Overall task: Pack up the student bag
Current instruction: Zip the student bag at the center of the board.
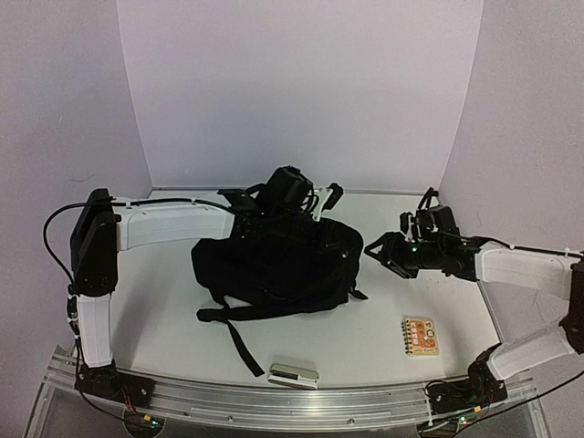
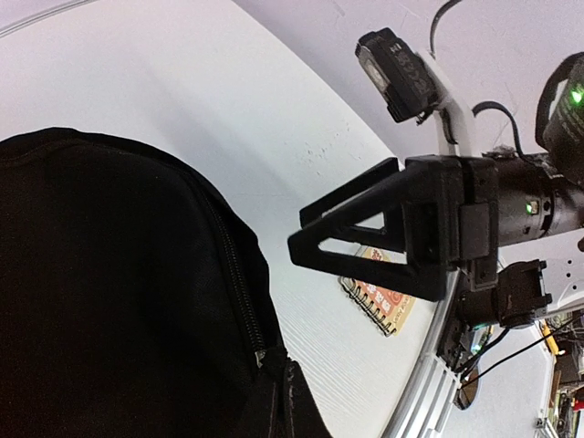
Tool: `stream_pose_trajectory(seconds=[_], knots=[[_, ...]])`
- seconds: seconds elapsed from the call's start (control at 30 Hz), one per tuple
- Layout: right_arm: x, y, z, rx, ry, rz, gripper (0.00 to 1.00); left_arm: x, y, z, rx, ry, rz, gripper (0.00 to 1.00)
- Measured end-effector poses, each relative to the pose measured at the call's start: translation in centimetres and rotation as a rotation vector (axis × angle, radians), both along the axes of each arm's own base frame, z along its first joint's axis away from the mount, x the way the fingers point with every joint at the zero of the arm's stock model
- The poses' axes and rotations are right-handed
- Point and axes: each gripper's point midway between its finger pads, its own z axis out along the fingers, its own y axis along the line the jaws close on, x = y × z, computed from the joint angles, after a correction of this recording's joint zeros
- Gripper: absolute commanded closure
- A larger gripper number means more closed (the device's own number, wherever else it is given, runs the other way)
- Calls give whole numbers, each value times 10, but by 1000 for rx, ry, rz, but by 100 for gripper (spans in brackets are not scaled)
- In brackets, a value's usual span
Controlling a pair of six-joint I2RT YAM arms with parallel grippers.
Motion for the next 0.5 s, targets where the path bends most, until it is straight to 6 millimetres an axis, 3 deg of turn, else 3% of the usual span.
stream_pose_trajectory(seconds=[0.13, 0.27, 0.4, 0.5], knots=[[-20, 13, 12, 41, -13, 66, 44, -4, -1, 1, -9, 17, -16, 100], [-45, 39, 11, 41, -12, 159, 40, -6, -2, 1, -16, 36, -22, 100], [-72, 59, -2, 17, 13, 241, 45, -8, -2, 2, -21, 46, -29, 100], [-75, 62, -9, 1, 25, 246, 53, -8, -3, 2, -22, 50, -31, 100]])
